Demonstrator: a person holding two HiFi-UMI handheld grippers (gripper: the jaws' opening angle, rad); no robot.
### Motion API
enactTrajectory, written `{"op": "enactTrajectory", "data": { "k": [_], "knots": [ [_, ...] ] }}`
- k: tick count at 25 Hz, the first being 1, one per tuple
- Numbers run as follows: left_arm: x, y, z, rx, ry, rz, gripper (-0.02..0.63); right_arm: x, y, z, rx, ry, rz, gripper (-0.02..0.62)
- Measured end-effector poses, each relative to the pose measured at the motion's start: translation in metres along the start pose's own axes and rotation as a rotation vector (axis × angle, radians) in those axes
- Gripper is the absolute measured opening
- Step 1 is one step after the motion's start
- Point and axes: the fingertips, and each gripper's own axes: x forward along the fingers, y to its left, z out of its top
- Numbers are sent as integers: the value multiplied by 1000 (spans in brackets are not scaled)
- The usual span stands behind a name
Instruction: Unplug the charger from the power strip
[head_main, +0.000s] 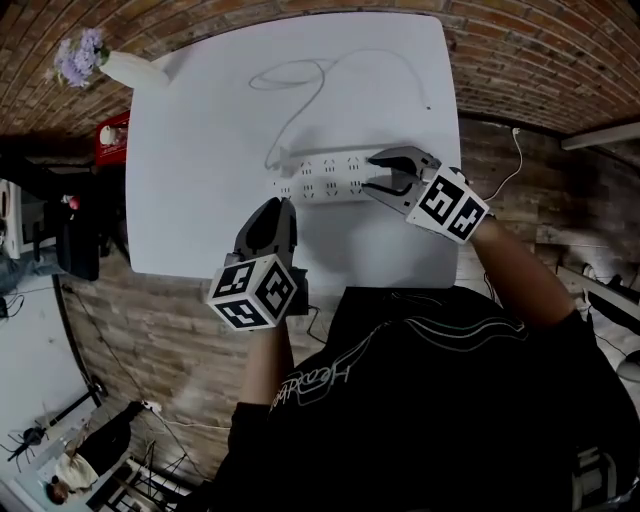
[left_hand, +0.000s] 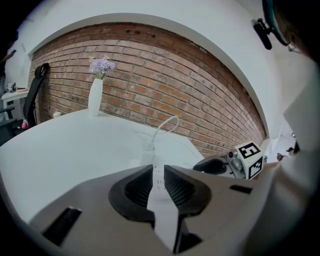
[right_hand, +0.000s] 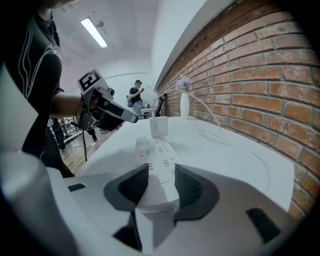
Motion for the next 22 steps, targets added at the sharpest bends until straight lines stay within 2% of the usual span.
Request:
{"op": "enactTrajectory", "data": {
  "k": [3,13,16,19,22],
  "knots": [
    [8,6,3,3,-11,8,93,0,1,1,-7,-21,-7,143],
    [41,18,19,24,-84,64,213,-1,-1,2,-22,-80,-26,151],
    [50,21,21,73,-83,113,216,0,0,2,-30,-88,-37,152],
    [58,30,21,118,-73,195,216,0,0,3,-40,-93,-40,152],
    [65,35,16,131,-47,234,212,-1,0,2,-40,-94,-40,152]
  ]
}}
